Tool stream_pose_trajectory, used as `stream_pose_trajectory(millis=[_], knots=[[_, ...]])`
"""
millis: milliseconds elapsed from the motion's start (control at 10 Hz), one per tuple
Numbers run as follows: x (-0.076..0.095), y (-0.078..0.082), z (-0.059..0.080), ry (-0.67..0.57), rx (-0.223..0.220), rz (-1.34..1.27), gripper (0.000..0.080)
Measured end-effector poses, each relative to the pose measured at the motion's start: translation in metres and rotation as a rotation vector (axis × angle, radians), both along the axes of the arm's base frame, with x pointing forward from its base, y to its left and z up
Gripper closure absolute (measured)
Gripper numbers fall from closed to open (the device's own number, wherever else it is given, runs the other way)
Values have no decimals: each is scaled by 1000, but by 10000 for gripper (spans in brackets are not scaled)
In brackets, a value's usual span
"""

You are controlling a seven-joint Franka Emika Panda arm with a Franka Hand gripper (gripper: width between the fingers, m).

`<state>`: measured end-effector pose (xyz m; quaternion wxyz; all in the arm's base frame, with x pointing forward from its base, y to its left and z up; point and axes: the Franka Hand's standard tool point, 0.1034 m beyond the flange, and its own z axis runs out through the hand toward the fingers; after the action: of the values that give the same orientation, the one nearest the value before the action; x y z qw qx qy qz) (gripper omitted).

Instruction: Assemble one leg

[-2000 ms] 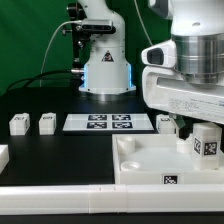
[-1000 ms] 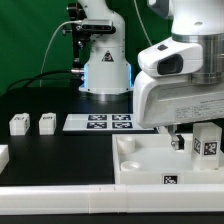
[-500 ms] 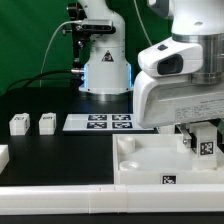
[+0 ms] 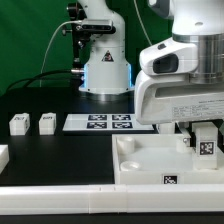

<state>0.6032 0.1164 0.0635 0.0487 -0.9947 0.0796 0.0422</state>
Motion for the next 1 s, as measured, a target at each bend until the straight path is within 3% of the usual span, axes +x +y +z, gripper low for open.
stream_pose_trajectory(millis=[300, 700, 1000], knots=[[0, 0, 0, 30, -22, -290, 509], [-1, 5, 1, 75, -91, -1013, 508], [1, 4, 2, 96, -108, -1329, 508]])
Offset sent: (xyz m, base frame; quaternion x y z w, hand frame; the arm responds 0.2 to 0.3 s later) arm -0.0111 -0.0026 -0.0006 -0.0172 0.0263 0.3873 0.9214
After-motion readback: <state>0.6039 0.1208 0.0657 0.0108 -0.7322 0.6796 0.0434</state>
